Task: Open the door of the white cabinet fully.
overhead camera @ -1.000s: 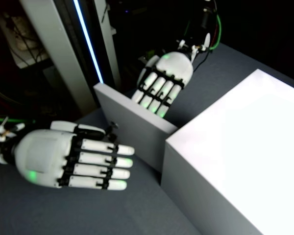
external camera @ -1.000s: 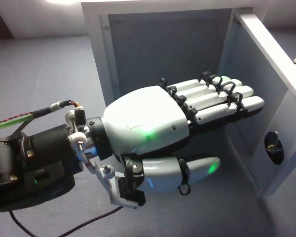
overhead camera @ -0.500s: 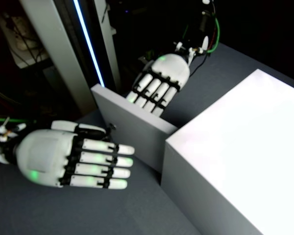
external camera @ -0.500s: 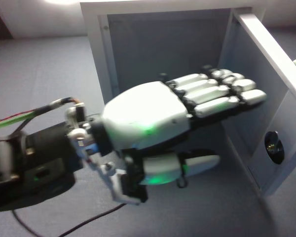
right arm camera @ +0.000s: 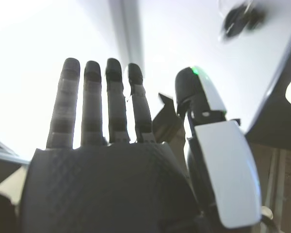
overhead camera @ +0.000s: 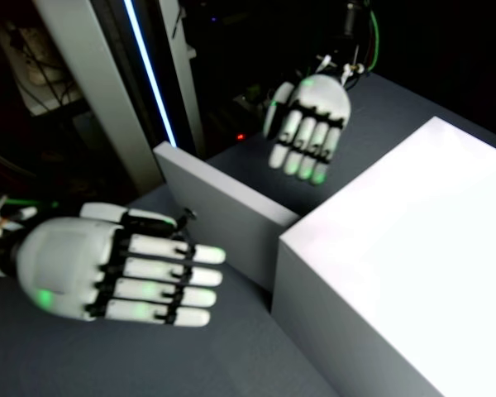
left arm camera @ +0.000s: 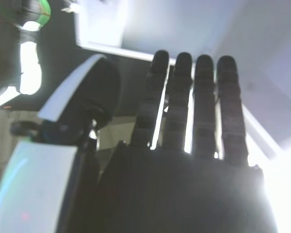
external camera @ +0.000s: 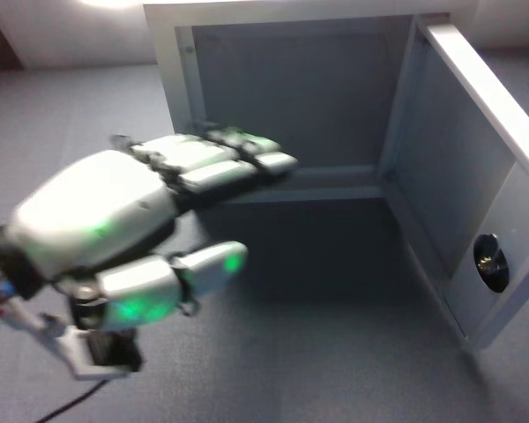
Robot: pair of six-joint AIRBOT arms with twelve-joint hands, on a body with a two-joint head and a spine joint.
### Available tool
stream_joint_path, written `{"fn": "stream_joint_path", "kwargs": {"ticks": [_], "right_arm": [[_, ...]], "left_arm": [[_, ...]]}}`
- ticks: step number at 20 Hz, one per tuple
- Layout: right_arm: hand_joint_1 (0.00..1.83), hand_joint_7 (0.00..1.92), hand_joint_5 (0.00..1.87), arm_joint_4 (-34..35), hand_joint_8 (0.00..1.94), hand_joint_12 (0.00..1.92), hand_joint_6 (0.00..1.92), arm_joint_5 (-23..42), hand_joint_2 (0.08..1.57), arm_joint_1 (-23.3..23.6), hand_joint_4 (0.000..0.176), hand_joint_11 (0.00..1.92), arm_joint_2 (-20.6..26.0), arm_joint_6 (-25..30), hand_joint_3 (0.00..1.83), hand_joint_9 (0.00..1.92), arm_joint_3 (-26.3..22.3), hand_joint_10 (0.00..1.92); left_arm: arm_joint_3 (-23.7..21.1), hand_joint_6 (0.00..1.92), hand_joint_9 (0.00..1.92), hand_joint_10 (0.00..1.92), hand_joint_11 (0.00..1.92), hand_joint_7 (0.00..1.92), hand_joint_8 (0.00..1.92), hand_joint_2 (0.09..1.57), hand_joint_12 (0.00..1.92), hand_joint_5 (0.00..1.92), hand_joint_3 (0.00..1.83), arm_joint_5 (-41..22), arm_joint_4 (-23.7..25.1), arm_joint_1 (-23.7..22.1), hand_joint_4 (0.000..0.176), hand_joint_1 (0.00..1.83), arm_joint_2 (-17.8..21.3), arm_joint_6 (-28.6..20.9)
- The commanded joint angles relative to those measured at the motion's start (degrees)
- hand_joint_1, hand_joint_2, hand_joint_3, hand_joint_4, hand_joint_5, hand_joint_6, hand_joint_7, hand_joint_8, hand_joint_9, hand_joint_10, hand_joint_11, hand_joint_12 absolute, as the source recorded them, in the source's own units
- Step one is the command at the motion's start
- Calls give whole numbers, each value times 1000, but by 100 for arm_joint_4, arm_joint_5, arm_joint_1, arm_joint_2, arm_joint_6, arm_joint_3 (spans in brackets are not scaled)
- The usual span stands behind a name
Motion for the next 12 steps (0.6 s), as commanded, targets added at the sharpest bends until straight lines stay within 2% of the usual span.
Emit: {"fn": "stream_joint_path", "kwargs": {"ticks": [1, 3, 4, 5, 6, 7, 8, 9, 10, 12], "right_arm": [[507, 324, 340, 201, 5, 2, 3, 876, 1337, 27, 5, 167, 23, 43, 1, 226, -2, 2], [585, 295, 325, 317, 0, 12, 0, 1023, 1338, -18, 20, 168, 24, 43, 0, 199, -19, 1], [585, 295, 325, 359, 0, 12, 0, 1081, 1338, -38, 20, 168, 26, 43, 0, 199, -24, 1], [592, 312, 319, 388, 7, 29, 1, 1127, 1341, -44, 0, 211, 26, 41, 0, 243, -24, 17], [586, 307, 313, 417, 4, 24, 0, 1179, 1339, -46, 7, 200, 26, 29, 0, 240, -28, 13], [604, 282, 303, 431, 0, 22, 0, 1242, 1339, -46, 10, 195, 26, 14, 0, 221, -36, 3], [617, 268, 281, 443, 0, 24, 0, 1317, 1361, -46, 0, 201, 26, 10, 8, 218, -43, 1], [675, 278, 283, 451, 3, 30, 2, 1416, 1377, -46, 0, 219, 26, 8, 9, 231, -53, 5], [784, 277, 289, 455, 2, 37, 3, 1520, 1369, -45, 0, 245, 27, 2, 0, 241, -68, 6], [814, 267, 283, 458, 0, 42, 1, 1814, 1369, -45, 0, 264, 30, -6, 0, 246, -114, 6]], "left_arm": [[-63, 15, 217, 8, 238, 218, 8, 1571, 47, 296, 82, -1063, -240, 93, 0, 0, 107, 73], [-223, 1, 207, 8, 224, 208, 6, 1571, 44, 246, 137, -1591, -824, 591, 0, 0, 344, 262], [-299, 1, 207, 8, 224, 208, 6, 1571, 44, 246, 137, -1876, -1110, 857, 0, 0, 457, 353], [-386, 5, 219, 5, 245, 215, 5, 1571, 79, 232, 46, -2188, -1406, 1102, 0, 0, 586, 447], [-452, 20, 217, 3, 48, 236, 21, 1571, 528, 257, 2, -2495, -1668, 1360, 0, 0, 692, 508], [-482, 10, 210, 2, 9, 232, 13, 1549, 665, 243, 0, -2792, -1910, 1545, 0, 0, 767, 517], [-486, 17, 132, 13, 1, 153, 19, 1564, 410, 175, 7, -3015, -2079, 1662, 0, 7, 800, 517], [-483, 7, 91, 13, 0, 122, 8, 1545, 160, 142, 0, -3241, -2236, 1745, 0, 68, 823, 517], [-477, 2, 82, 9, 3, 125, 6, 1493, 113, 129, 0, -3398, -2350, 1787, 0, 106, 842, 517], [-447, 0, 33, 2, 0, 86, 2, 1454, 27, 105, 0, -3470, -2460, 1769, 0, 164, 875, 489]]}}
